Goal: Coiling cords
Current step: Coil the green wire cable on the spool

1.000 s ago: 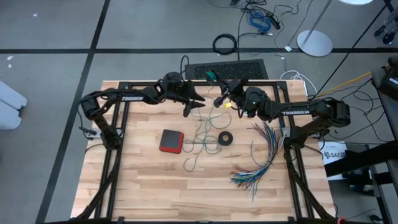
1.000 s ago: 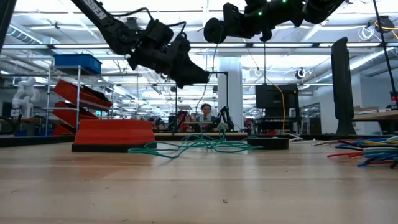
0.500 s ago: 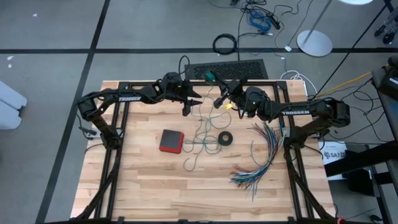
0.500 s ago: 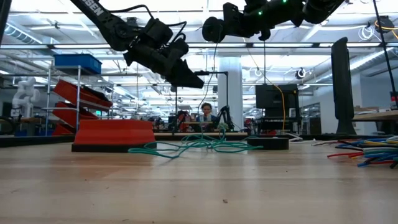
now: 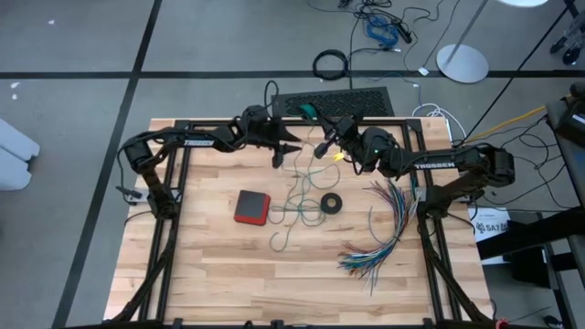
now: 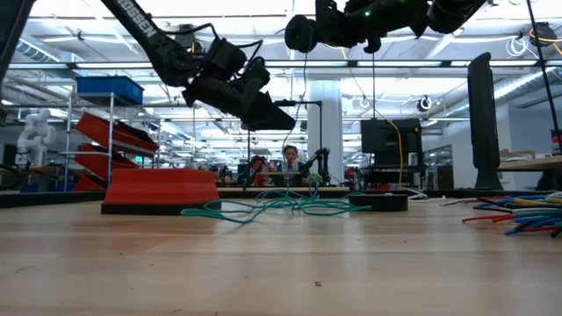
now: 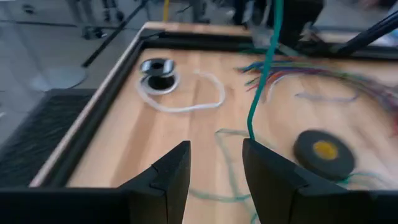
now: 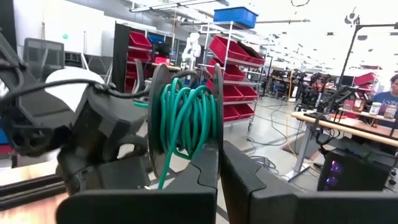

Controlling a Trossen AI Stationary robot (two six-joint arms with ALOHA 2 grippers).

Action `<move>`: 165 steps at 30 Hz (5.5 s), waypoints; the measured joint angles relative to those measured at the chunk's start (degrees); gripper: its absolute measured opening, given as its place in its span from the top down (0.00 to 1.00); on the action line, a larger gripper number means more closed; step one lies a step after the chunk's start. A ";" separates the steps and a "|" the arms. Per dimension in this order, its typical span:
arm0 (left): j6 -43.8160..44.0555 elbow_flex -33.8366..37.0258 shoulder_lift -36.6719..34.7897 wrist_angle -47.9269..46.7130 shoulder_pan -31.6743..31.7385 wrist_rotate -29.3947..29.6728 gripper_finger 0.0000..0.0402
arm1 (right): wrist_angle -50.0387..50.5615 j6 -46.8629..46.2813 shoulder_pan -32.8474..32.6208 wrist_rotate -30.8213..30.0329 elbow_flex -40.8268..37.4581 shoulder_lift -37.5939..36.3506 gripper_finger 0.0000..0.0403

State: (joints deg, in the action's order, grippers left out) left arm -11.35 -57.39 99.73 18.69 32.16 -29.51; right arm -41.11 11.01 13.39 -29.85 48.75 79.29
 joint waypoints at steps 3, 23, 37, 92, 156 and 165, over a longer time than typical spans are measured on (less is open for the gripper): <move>1.08 0.00 0.88 0.84 -0.08 -2.09 0.62 | -0.77 -0.94 0.00 0.02 0.00 0.00 1.00; 5.00 0.00 0.78 -0.58 7.79 -15.92 0.62 | -0.24 -1.03 0.00 0.17 0.02 0.00 1.00; 5.02 0.00 0.69 -1.40 10.08 -23.84 0.62 | 0.27 -1.75 0.00 0.17 0.02 0.00 1.00; 3.28 -0.04 2.15 0.01 12.07 -13.35 1.00 | 23.63 -2.83 -0.72 7.45 0.02 -1.40 1.00; 13.01 -11.61 -0.50 -7.82 6.90 -18.54 1.00 | 36.83 12.67 4.66 -13.88 0.02 4.13 1.00; 14.02 -11.63 -1.91 -3.93 1.78 -17.94 1.00 | 17.53 16.24 5.90 -15.10 0.02 4.13 1.00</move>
State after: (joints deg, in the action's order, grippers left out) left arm 2.68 -69.01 97.82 14.76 33.93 -47.45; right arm -23.57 27.25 19.29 -44.95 48.77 83.42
